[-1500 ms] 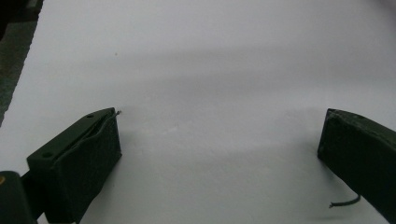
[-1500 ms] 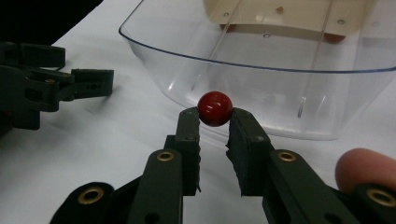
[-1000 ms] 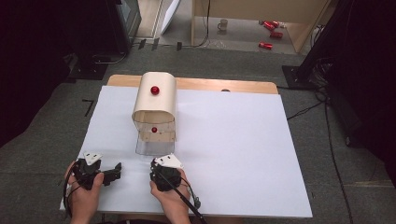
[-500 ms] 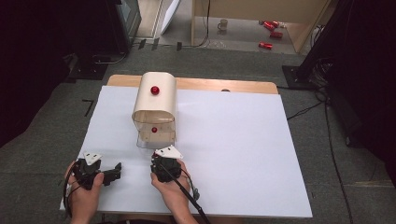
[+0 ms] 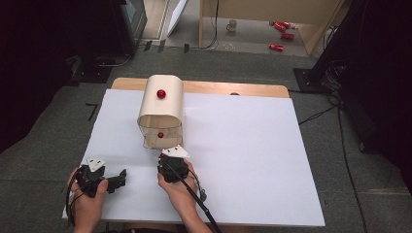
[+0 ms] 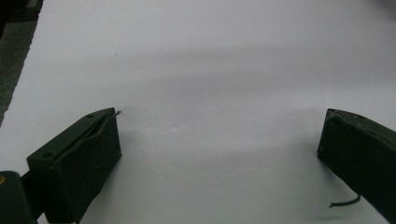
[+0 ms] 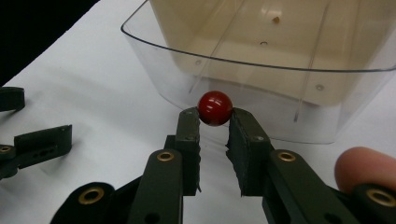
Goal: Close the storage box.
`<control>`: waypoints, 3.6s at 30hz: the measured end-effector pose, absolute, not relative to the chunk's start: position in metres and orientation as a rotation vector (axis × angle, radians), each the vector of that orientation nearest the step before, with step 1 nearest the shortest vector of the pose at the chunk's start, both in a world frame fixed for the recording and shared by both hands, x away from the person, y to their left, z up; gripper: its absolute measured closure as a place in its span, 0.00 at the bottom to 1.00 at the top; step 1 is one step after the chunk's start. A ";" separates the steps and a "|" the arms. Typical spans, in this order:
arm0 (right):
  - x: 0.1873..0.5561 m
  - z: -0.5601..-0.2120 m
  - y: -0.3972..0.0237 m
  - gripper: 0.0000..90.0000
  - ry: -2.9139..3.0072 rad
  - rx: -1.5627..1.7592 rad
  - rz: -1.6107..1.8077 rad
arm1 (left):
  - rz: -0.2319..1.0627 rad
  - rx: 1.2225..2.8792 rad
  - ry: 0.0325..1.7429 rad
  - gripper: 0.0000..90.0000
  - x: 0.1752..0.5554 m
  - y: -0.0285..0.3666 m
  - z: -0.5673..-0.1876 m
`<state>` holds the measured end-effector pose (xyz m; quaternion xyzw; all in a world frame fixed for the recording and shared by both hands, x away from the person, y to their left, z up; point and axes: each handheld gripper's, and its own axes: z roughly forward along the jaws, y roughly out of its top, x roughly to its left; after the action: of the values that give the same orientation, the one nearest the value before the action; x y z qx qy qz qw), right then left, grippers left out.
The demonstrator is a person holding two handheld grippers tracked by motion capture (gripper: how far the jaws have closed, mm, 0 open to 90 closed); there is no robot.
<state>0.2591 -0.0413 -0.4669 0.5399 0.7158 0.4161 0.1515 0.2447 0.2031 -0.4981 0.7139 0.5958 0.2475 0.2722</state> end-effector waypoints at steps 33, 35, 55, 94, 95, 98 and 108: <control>0.284 -0.468 -0.041 0.83 2.031 1.537 1.185 | 0.667 1.918 1.605 0.00 0.245 0.203 -0.498; 0.283 -0.468 -0.041 0.82 2.029 1.536 1.189 | 0.668 1.918 1.605 0.00 0.245 0.203 -0.498; 0.269 -0.459 -0.088 0.05 2.079 1.421 1.165 | 0.667 1.922 1.603 0.00 0.245 0.203 -0.498; 0.239 -0.470 -0.253 0.03 1.880 1.621 1.009 | 0.668 1.921 1.603 0.00 0.245 0.203 -0.498; 0.238 -0.470 -0.258 0.03 1.876 1.619 1.003 | 0.668 1.924 1.602 0.00 0.245 0.203 -0.498; 0.235 -0.471 -0.269 0.03 1.860 1.635 0.983 | 0.668 1.923 1.602 0.00 0.245 0.203 -0.498; 0.221 -0.478 -0.310 0.03 1.813 1.696 0.918 | 0.669 1.923 1.601 0.00 0.244 0.203 -0.498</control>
<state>0.2214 -0.3095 -0.4779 0.6212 0.6642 0.3363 0.2447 0.2445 0.2032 -0.4983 0.7143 0.5949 0.2484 0.2723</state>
